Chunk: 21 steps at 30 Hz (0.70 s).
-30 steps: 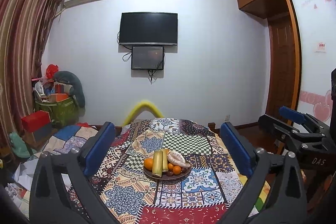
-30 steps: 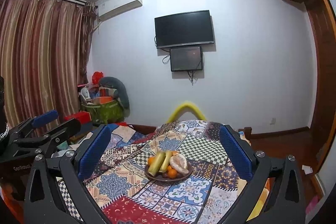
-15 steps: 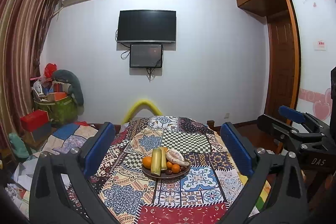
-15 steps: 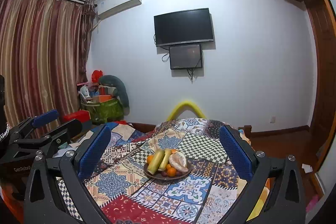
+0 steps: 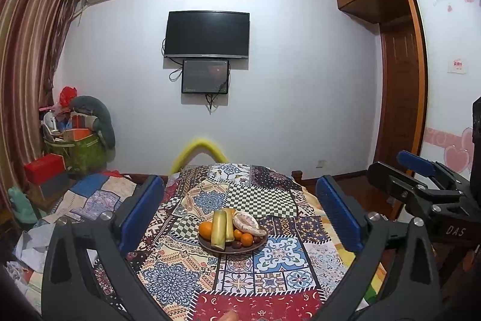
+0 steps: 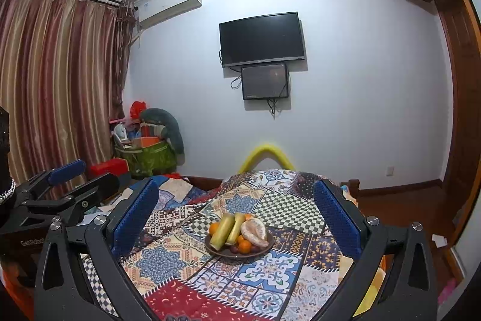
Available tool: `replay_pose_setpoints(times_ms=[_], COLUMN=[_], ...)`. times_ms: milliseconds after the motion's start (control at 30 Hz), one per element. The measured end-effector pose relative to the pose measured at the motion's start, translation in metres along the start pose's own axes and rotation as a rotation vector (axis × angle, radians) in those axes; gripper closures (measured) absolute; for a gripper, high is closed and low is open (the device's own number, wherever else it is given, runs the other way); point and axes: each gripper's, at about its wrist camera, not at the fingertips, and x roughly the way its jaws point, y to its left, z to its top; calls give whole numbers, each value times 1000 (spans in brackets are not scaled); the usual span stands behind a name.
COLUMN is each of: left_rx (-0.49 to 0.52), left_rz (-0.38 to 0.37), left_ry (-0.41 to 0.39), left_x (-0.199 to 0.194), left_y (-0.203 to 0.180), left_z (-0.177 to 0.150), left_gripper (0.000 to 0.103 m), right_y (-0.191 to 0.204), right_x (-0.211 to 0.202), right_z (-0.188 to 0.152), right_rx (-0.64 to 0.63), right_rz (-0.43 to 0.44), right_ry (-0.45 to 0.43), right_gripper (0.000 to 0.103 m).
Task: Organize fruits
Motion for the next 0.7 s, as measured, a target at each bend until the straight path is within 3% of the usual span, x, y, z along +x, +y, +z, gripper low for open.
replay_pose_setpoints(times_ms=[700], left_rx=[-8], left_rz=[-37], left_ry=[27], left_x=[6], left_y=[3], left_z=[-6], left_gripper=[1], right_y=[-3], right_x=[5], right_z=[0], right_rx=[0], right_rz=[-4], right_ry=[13], right_gripper=[0])
